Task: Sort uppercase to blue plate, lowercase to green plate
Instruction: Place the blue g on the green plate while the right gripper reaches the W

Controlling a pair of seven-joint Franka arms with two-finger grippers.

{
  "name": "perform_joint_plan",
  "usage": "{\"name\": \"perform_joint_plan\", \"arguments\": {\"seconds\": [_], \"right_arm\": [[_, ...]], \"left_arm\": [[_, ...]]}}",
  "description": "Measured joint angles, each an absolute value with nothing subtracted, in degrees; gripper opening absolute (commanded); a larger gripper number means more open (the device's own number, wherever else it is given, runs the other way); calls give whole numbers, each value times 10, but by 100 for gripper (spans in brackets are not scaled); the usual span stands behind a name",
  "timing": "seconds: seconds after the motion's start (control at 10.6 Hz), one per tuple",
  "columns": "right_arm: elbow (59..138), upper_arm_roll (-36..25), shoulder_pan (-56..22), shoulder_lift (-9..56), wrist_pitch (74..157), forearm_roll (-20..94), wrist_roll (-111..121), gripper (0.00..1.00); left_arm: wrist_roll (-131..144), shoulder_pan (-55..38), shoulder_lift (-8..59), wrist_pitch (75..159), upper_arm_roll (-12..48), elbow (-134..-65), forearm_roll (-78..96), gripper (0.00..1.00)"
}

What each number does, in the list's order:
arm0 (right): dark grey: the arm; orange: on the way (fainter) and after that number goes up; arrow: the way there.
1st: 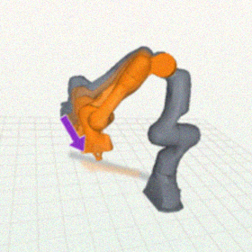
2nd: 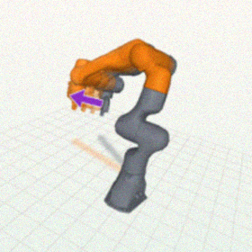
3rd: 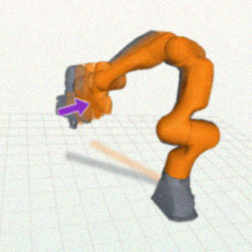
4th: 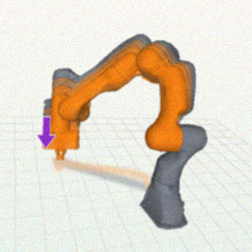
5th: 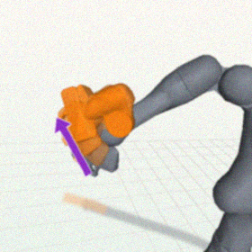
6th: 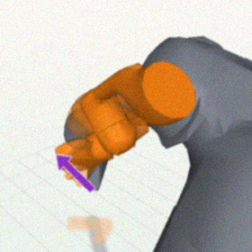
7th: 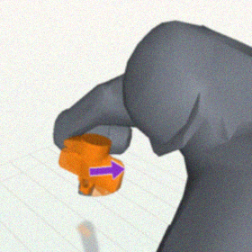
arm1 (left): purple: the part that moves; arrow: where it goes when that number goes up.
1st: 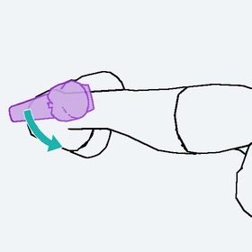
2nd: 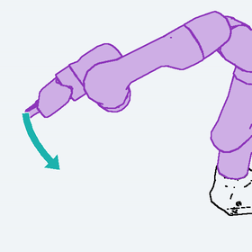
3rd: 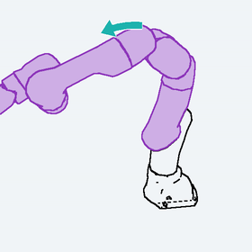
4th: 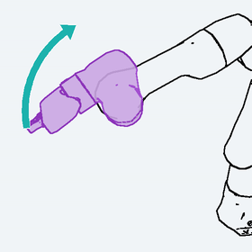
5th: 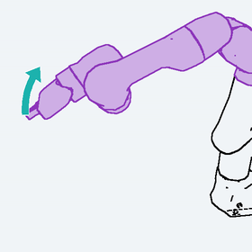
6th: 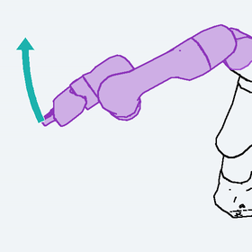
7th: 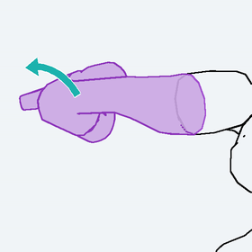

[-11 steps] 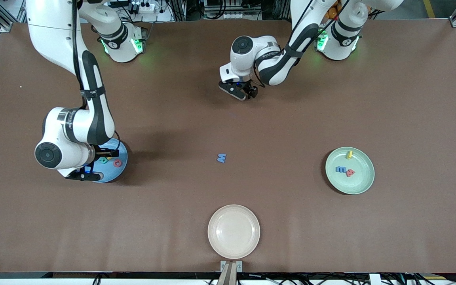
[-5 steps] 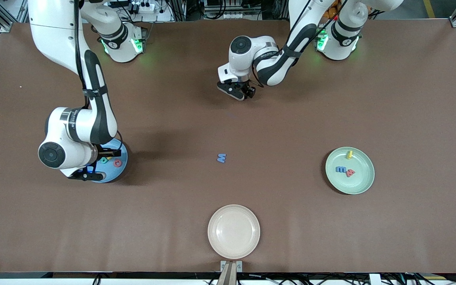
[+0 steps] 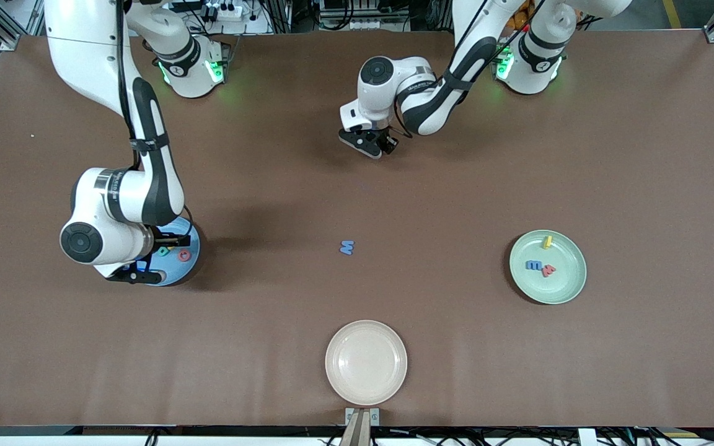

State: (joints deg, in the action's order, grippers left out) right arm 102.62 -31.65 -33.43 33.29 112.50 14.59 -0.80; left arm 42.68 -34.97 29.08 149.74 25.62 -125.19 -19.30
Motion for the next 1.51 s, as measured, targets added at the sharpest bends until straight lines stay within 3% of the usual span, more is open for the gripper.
{"name": "perform_joint_plan", "arguments": {"seconds": [0.38, 0.57, 0.95, 1.32, 1.51], "right_arm": [[994, -267, -334, 335, 1126, 146, -94, 100], [971, -238, -334, 339, 1126, 146, -144, 100], [913, -212, -334, 364, 1127, 218, -170, 100], [864, -172, -349, 383, 1127, 228, -243, 100], [843, -167, -392, 400, 1135, 229, -320, 100]], "left_arm": [[427, -342, 273, 1482, 237, -1243, -193, 0], [427, -307, 222, 1444, 235, -1235, -193, 0], [368, -147, 142, 1403, 251, -1233, -193, 0], [205, 53, 142, 1403, 252, -1200, -181, 0], [89, 111, 162, 1403, 224, -1175, -152, 0]]}}
